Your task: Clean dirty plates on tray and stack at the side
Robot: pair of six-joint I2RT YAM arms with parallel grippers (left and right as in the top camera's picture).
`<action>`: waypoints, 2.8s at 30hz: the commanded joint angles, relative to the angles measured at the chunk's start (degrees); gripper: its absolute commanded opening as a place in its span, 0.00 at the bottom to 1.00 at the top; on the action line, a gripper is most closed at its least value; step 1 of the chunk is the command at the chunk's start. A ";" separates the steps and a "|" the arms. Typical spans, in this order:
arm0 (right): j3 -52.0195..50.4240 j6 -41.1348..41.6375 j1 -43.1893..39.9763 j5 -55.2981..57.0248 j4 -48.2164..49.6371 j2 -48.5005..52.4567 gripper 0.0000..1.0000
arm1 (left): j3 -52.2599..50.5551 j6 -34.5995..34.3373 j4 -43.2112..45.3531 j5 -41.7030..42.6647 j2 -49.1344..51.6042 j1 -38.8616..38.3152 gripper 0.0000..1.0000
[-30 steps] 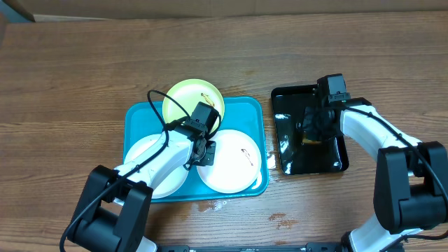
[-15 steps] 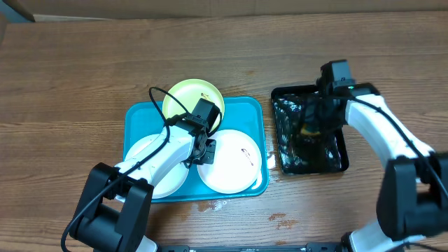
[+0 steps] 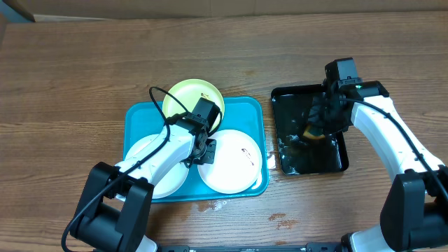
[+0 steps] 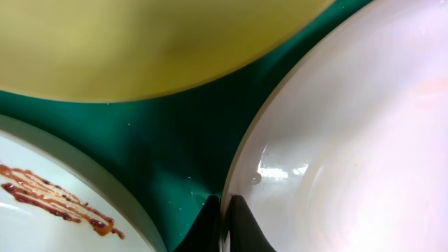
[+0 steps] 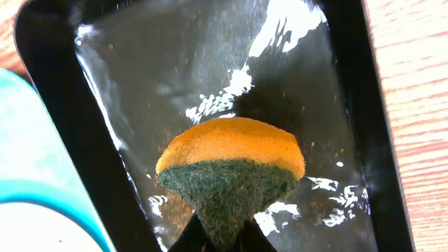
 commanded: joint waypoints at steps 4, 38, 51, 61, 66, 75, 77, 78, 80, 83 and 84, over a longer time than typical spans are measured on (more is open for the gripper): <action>0.92 1.99 0.42 -1.57 -1.22 -0.66 0.04 | 2.23 -0.59 -1.27 3.61 1.09 -0.09 0.04; -0.13 -17.38 28.28 -3.85 1.77 -0.39 0.04 | 2.93 -0.26 0.07 0.24 1.11 0.04 0.04; -6.45 -17.38 32.44 -2.75 12.28 1.79 0.09 | 2.93 -0.28 0.00 -0.57 1.14 0.04 0.04; -6.45 -17.42 32.44 -2.78 10.51 1.79 0.73 | 2.93 -0.28 -0.44 -0.57 1.14 0.04 0.06; -6.49 -17.40 32.44 -2.80 10.23 1.79 0.70 | 2.91 -0.33 -0.61 -0.37 1.14 0.04 0.06; -10.56 -16.70 32.44 -3.19 11.56 1.79 0.62 | 2.91 -0.52 -0.61 0.04 1.14 0.04 0.05; -10.58 -16.65 32.44 -3.19 11.32 1.79 0.60 | 2.91 -0.52 -0.59 0.04 1.14 0.04 0.05; -10.58 -16.50 32.44 -3.19 11.30 1.79 0.59 | 2.86 -0.52 -0.59 0.04 1.14 0.04 0.05; -10.58 -16.50 32.44 -3.19 11.08 1.79 0.57 | 2.73 -0.52 -0.59 0.00 1.16 -0.02 0.05; -10.62 -16.48 32.44 -3.19 11.15 1.79 0.51 | 1.75 -0.52 -0.28 0.02 1.16 -0.15 0.04; -10.62 -16.48 32.44 -3.19 11.15 1.79 0.49 | 1.36 -0.52 -0.07 0.00 1.16 -0.15 0.04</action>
